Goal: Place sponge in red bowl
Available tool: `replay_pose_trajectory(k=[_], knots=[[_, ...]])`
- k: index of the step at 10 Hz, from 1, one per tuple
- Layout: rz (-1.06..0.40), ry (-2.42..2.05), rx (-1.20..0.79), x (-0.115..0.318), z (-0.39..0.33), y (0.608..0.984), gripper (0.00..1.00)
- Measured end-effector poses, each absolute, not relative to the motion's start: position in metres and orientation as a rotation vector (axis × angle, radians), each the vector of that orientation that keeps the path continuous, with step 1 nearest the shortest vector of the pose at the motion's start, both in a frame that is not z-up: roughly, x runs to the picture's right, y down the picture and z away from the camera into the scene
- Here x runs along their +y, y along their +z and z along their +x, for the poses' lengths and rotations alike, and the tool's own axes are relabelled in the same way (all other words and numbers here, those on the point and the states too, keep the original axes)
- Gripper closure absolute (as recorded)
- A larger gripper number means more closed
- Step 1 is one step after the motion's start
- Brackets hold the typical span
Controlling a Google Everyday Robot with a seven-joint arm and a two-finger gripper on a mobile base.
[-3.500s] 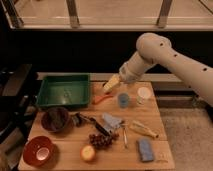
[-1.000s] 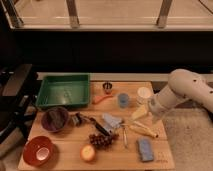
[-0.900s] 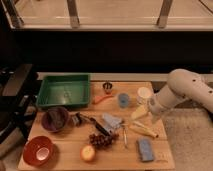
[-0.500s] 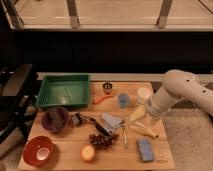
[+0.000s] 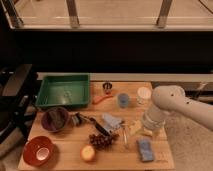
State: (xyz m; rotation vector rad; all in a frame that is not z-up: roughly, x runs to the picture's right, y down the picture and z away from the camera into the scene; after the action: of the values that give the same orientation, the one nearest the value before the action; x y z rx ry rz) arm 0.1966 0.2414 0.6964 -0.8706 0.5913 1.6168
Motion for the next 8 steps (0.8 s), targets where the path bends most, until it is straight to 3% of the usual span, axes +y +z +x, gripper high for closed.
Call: replay_pose_trajectory(k=[8], knots=[[-0.82, 1.676, 0.783, 0.302, 0.236, 0.73, 0.27]])
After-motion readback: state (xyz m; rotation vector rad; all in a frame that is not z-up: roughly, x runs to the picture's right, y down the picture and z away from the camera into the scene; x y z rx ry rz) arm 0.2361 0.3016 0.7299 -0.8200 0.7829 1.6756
